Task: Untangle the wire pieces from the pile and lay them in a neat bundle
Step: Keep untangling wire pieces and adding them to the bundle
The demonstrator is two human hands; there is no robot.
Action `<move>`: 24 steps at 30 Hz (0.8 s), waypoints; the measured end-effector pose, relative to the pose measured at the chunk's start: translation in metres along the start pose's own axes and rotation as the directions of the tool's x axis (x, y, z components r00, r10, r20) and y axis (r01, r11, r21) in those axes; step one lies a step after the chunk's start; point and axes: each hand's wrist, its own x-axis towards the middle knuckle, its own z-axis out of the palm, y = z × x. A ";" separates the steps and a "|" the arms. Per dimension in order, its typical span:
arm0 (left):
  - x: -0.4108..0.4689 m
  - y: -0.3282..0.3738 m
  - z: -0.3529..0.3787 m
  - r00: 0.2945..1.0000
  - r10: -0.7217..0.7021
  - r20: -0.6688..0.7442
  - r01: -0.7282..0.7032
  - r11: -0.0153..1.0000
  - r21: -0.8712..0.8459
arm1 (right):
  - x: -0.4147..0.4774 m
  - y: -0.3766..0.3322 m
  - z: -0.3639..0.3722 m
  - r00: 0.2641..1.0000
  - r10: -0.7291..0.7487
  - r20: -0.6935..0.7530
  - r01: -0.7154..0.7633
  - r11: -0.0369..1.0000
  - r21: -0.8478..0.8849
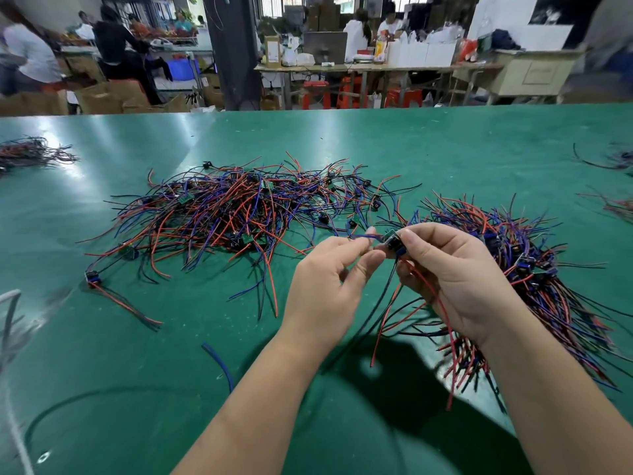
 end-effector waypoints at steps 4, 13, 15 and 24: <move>-0.002 0.002 0.004 0.998 -0.061 0.026 0.063 0.995 -0.083 | 0.000 0.003 0.002 0.999 0.042 -0.006 -0.042 0.999 0.005; -0.001 -0.003 0.010 0.989 -0.140 0.051 0.147 0.970 -0.192 | -0.004 0.003 0.005 0.999 0.027 -0.025 -0.031 0.984 -0.177; 0.000 -0.001 0.009 0.988 -0.153 0.029 0.155 0.957 -0.243 | -0.005 0.001 0.004 1.000 0.025 -0.002 -0.025 0.979 -0.201; -0.006 0.005 0.009 0.976 0.060 0.212 -0.036 0.993 -0.113 | -0.003 0.001 -0.005 0.989 -0.138 0.053 0.147 0.894 -0.423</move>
